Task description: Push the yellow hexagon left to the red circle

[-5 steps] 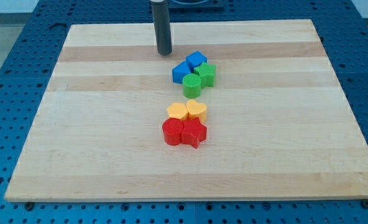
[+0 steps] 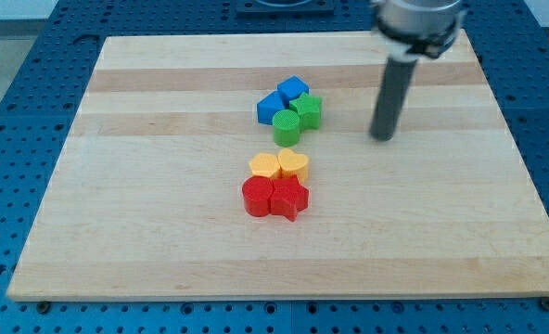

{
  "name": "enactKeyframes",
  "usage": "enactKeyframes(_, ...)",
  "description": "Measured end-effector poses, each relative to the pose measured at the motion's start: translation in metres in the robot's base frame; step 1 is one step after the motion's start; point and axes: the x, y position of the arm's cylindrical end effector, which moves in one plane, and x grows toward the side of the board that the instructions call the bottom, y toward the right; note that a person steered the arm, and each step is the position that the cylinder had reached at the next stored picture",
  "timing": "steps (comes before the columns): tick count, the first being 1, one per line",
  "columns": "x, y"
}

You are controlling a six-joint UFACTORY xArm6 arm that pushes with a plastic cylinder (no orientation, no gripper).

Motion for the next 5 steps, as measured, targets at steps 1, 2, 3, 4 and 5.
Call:
enactKeyframes(1,0.019,-0.075)
enactKeyframes(2,0.032,-0.140)
enactKeyframes(3,0.039,-0.163)
enactKeyframes(4,0.046,-0.164)
enactKeyframes(5,0.053,-0.164)
